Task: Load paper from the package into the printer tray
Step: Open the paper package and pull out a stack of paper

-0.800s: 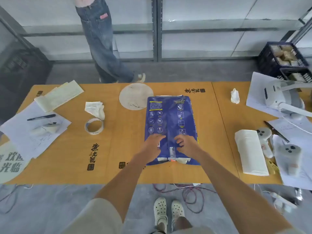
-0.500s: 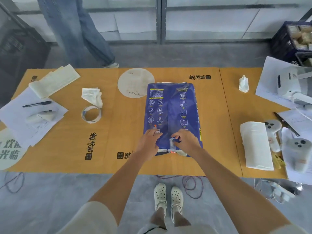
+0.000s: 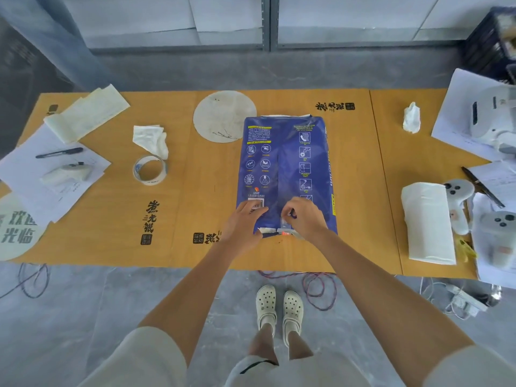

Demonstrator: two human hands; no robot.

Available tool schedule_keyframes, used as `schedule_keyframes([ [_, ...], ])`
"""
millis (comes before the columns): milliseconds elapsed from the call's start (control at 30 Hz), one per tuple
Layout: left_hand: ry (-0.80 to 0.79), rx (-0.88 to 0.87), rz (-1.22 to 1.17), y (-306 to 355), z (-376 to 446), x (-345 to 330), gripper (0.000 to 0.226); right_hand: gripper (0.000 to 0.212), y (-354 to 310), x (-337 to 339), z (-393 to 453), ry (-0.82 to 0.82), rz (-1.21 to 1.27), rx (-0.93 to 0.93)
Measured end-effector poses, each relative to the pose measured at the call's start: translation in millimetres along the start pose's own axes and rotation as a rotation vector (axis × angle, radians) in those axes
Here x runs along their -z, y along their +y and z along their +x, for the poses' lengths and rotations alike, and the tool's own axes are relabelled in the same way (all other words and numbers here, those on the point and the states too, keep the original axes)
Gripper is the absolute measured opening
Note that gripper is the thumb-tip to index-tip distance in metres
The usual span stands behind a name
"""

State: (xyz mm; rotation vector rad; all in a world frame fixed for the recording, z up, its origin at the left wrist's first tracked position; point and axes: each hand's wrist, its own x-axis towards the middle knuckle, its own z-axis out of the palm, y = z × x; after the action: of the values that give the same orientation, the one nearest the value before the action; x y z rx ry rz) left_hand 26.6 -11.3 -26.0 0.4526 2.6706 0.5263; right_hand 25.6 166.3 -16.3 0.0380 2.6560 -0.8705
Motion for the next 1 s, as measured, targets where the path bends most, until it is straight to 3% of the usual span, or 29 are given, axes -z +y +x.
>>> schedule_keyframes([
  [167,0.004,0.005,-0.024,2,-5,0,0.060,0.007,9,-1,-20,-0.034,0.045,0.021],
  [467,0.006,-0.029,0.002,4,-15,-2,0.066,0.017,2,-2,-55,-0.308,-0.034,0.045],
  [533,0.013,-0.031,0.016,5,-16,-4,0.067,0.023,4,2,-58,-0.237,-0.054,0.045],
  [667,0.047,-0.017,0.037,5,-19,-7,0.064,0.017,24,7,-61,0.091,-0.172,0.113],
  [733,0.071,-0.019,0.049,6,-21,-9,0.062,0.028,37,8,-63,0.206,-0.273,0.127],
  [867,0.101,0.010,0.034,3,-26,-14,0.059,0.070,58,2,-65,0.137,-0.374,0.011],
  [1000,0.127,0.063,-0.009,-4,-29,-18,0.060,0.078,69,-14,-66,0.140,-0.496,-0.022],
])
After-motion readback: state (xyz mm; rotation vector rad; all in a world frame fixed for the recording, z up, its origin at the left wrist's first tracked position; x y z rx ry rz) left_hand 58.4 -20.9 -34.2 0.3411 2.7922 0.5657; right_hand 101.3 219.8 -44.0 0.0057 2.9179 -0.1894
